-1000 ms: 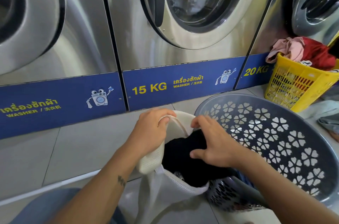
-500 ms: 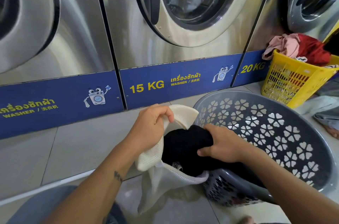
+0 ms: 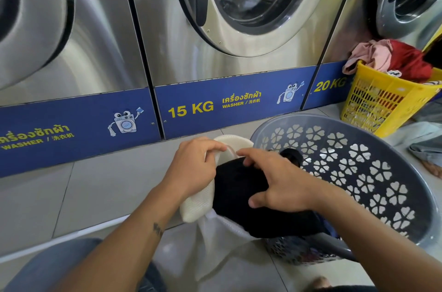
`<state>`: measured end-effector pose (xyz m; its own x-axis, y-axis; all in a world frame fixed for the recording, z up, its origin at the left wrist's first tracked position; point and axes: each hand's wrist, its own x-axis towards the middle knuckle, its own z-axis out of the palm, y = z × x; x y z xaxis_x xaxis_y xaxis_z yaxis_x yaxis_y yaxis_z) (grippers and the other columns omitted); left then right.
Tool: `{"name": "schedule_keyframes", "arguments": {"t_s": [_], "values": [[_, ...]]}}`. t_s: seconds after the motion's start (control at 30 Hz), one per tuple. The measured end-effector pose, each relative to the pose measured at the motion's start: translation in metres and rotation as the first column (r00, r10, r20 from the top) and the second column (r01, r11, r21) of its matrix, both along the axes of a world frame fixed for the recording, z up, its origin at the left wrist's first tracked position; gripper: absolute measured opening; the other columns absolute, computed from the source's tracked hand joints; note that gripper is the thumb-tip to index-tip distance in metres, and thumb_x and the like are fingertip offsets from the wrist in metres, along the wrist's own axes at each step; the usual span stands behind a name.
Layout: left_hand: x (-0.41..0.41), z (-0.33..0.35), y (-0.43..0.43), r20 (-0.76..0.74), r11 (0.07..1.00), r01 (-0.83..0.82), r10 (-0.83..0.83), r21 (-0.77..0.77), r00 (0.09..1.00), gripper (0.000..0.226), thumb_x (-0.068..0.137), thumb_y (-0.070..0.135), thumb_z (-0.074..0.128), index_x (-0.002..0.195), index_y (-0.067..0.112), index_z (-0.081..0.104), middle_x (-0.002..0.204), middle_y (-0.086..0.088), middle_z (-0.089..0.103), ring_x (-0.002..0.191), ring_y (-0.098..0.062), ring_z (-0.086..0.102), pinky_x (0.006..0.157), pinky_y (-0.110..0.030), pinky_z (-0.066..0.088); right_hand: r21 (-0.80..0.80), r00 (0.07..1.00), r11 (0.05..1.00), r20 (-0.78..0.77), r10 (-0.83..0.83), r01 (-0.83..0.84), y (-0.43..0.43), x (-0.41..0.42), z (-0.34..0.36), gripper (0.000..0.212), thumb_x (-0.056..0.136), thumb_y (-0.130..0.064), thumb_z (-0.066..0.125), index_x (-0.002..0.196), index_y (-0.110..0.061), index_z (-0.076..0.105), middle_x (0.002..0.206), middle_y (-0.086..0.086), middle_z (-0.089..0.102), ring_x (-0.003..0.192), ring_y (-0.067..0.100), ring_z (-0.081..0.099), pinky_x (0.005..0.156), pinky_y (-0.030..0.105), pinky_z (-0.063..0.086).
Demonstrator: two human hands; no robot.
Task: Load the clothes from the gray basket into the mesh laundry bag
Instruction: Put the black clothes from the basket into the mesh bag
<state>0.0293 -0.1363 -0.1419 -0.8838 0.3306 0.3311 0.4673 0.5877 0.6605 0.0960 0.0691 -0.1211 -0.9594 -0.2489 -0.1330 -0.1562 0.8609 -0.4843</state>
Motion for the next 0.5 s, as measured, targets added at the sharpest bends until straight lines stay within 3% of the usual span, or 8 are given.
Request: {"name": "schedule_keyframes", "arguments": {"t_s": [0.03, 0.1, 0.2, 0.3, 0.4, 0.5], "values": [[0.001, -0.003, 0.000, 0.019, 1.000, 0.003, -0.003, -0.027, 1.000, 0.037, 0.090, 0.006, 0.049, 0.103, 0.027, 0.077, 0.100, 0.012, 0.072, 0.099, -0.013, 0.063, 0.092, -0.034, 0.050, 0.035, 0.999, 0.999, -0.032, -0.033, 0.034, 0.004, -0.002, -0.002, 0.104, 0.060, -0.047, 0.080, 0.148, -0.042, 0.025, 0.136, -0.012, 0.039, 0.133, 0.018, 0.036, 0.115, 0.044, 0.033], [0.001, -0.007, -0.001, 0.056, 0.998, 0.005, -0.001, -0.069, 0.998, 0.040, 0.091, 0.005, 0.046, 0.105, 0.028, 0.076, 0.103, 0.011, 0.070, 0.102, -0.016, 0.061, 0.094, -0.039, 0.049, 0.041, 0.992, 0.994, 0.058, -0.108, 0.106, 0.013, -0.003, -0.010, 0.108, 0.062, -0.049, 0.081, 0.150, -0.043, 0.019, 0.146, -0.005, 0.030, 0.139, 0.023, 0.030, 0.117, 0.047, 0.031], [0.000, -0.010, -0.003, 0.095, 0.999, -0.027, 0.031, -0.044, 0.995, 0.044, 0.091, 0.002, 0.044, 0.106, 0.029, 0.076, 0.107, 0.010, 0.069, 0.106, -0.015, 0.060, 0.097, -0.034, 0.047, -0.056, 0.962, 0.988, 0.241, -0.129, 0.146, 0.020, 0.004, -0.028, 0.105, 0.071, -0.047, 0.080, 0.149, -0.048, 0.010, 0.142, 0.004, 0.048, 0.126, 0.024, 0.052, 0.109, 0.041, 0.043], [0.000, -0.008, -0.003, 0.153, 0.997, -0.069, 0.063, 0.029, 0.986, 0.046, 0.090, 0.000, 0.045, 0.105, 0.031, 0.076, 0.118, 0.009, 0.069, 0.114, -0.011, 0.057, 0.096, -0.021, 0.038, 0.030, 0.985, 0.990, 0.098, -0.141, 0.139, 0.022, 0.004, -0.036, 0.087, 0.069, -0.054, 0.075, 0.137, -0.045, 0.022, 0.119, 0.002, 0.064, 0.107, 0.025, 0.062, 0.095, 0.043, 0.051], [0.001, -0.004, -0.001, 0.189, 0.996, -0.057, 0.043, 0.068, 0.981, 0.046, 0.090, 0.000, 0.046, 0.105, 0.032, 0.076, 0.121, 0.008, 0.069, 0.117, -0.010, 0.057, 0.097, -0.020, 0.037, 0.162, 0.980, 0.970, -0.113, -0.166, 0.183, 0.017, 0.000, -0.026, 0.062, 0.069, -0.052, 0.070, 0.116, -0.038, 0.032, 0.099, -0.003, 0.066, 0.093, 0.029, 0.065, 0.077, 0.042, 0.051], [0.002, 0.000, -0.001, 0.222, 0.987, -0.043, 0.007, 0.157, 0.975, 0.043, 0.090, 0.004, 0.050, 0.103, 0.036, 0.076, 0.119, 0.013, 0.069, 0.113, -0.008, 0.060, 0.094, -0.022, 0.042, -0.048, 0.915, 0.950, -0.259, -0.310, 0.309, 0.007, -0.002, -0.017, 0.057, 0.070, -0.038, 0.073, 0.104, -0.034, 0.027, 0.085, -0.003, 0.062, 0.082, 0.030, 0.064, 0.069, 0.040, 0.048]]}}
